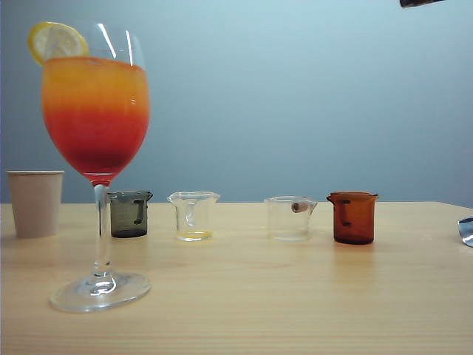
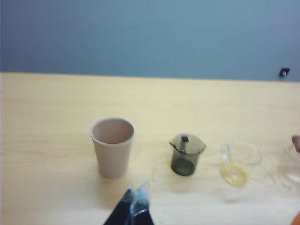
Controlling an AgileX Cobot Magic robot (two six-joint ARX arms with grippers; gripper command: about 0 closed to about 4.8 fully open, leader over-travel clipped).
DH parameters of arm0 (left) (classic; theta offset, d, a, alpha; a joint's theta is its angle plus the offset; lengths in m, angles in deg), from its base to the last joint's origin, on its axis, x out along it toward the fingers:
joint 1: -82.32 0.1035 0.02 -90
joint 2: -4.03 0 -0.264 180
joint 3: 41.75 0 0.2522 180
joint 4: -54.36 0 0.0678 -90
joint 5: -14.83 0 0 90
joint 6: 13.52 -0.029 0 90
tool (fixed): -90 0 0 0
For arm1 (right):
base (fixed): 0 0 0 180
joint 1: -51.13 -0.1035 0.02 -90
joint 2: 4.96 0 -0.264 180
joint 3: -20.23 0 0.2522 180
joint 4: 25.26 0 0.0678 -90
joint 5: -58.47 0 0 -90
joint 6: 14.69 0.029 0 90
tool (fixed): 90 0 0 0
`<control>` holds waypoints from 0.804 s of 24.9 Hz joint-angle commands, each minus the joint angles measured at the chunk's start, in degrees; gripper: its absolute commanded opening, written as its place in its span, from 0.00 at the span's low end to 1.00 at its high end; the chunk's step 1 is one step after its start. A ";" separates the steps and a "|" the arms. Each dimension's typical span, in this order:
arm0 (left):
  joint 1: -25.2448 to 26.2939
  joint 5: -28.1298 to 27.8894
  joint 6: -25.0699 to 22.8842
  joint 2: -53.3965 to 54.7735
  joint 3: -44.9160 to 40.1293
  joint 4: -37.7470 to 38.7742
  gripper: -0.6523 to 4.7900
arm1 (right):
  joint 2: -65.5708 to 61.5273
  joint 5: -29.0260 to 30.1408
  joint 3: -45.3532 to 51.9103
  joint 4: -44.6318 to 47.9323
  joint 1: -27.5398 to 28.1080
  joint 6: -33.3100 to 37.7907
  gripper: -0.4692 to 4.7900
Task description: Pick up the lemon slice from the paper cup on the left and carefully insert it into the rim of the goblet.
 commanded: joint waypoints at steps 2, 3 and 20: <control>-0.07 1.03 -0.04 -0.81 -2.73 -1.66 0.11 | -0.07 -1.18 -0.24 -0.42 -0.02 0.11 0.08; -0.07 1.01 -0.04 -1.03 -3.45 -2.32 0.11 | -0.04 -1.99 -0.20 -0.63 -0.02 0.11 0.08; -0.09 0.22 -0.24 -6.34 -10.34 -8.70 0.11 | 2.80 -3.48 10.14 6.01 -0.02 0.33 0.09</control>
